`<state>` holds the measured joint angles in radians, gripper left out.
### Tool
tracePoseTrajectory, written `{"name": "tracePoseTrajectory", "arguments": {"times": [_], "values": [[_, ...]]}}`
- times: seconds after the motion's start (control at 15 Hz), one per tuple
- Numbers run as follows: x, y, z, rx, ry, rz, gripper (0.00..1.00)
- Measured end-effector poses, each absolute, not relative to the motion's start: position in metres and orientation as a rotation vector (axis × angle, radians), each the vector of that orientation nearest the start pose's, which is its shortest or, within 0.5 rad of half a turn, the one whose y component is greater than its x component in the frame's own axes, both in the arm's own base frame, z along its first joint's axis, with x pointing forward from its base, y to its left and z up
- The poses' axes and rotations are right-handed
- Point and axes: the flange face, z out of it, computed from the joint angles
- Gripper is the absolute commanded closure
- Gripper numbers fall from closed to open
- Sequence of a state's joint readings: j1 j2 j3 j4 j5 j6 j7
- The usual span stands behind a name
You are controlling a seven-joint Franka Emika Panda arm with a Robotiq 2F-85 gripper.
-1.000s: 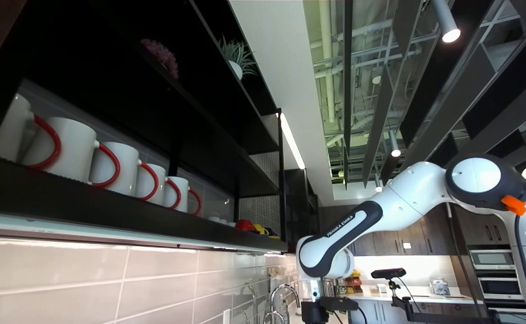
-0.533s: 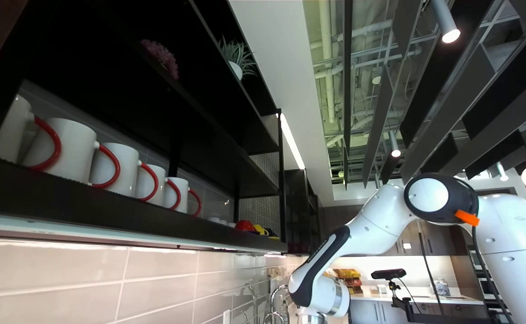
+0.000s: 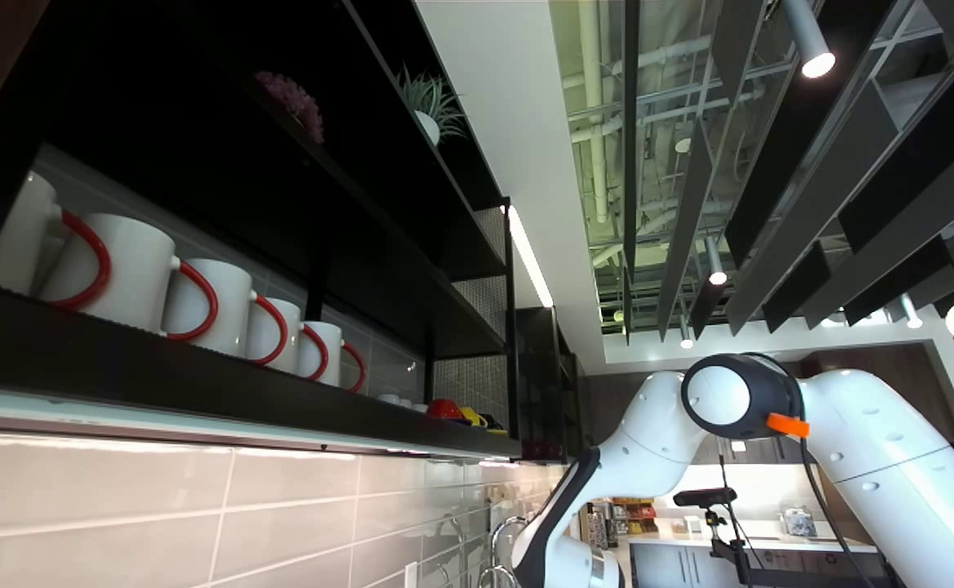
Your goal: Turn the cup upside down, then place it on the shelf
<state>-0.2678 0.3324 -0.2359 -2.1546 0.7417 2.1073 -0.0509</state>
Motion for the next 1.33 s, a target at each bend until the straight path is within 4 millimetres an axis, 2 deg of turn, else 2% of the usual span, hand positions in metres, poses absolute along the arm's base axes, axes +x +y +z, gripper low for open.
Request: {"name": "tracePoseTrajectory", "arguments": {"times": [0.4,0.6,1.0,1.33], "values": [[0.485,-0.232,0.23,-2.285,1.191,0.249,0.0],[0.484,-0.244,0.222,-2.176,1.267,0.233,0.0],[0.481,-0.281,0.182,-1.956,1.335,0.313,0.0],[0.497,-0.286,0.139,-1.884,1.301,0.468,0.0]]}}
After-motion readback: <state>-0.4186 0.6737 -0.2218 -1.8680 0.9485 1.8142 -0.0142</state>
